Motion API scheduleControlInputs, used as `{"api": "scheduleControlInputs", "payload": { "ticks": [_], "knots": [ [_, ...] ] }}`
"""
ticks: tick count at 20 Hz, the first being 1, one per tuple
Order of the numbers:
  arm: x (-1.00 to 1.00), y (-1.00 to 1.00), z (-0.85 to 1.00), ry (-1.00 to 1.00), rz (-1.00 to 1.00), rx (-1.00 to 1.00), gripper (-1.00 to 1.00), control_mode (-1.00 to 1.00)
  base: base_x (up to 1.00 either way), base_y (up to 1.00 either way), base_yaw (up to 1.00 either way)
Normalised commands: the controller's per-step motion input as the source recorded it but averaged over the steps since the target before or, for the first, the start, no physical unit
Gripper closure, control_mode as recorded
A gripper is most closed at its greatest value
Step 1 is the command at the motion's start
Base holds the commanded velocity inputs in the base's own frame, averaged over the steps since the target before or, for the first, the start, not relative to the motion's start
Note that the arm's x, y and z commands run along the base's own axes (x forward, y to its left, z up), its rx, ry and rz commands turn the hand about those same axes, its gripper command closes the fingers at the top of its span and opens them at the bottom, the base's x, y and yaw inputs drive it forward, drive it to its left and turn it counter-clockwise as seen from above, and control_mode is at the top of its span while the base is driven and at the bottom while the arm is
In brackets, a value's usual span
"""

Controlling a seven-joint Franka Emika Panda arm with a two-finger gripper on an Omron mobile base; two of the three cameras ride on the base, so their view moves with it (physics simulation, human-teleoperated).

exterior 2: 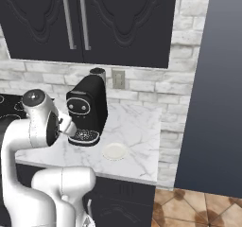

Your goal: Take a sugar cube from the saucer and place it inside the coffee. Then, grab milk from the fridge and place it next to the coffee on the counter to sweeten the coffee.

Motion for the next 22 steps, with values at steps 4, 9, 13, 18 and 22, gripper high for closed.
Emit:
{"api": "scheduleControlInputs", "payload": {
  "ticks": [4, 9, 13, 18, 22],
  "knots": [
    [0.0, -0.17, 0.01, 0.0, 0.06, 0.04, -1.0, -1.0, 0.0, 0.0, 0.0],
    [0.0, -0.02, 0.0, 0.0, 0.01, 0.01, -1.0, 1.0, 0.0, 0.0, 0.0],
    [0.0, 0.0, 0.0, 0.0, 0.0, 0.0, -1.0, 1.0, -0.43, 0.22, 0.13],
    [0.0, 0.0, 0.0, 0.0, 0.0, 0.0, -1.0, 1.0, -0.65, 0.74, 0.51],
    [0.0, 0.0, 0.0, 0.0, 0.0, 0.0, -1.0, 1.0, -0.41, 0.82, 0.8]
  ]
}}
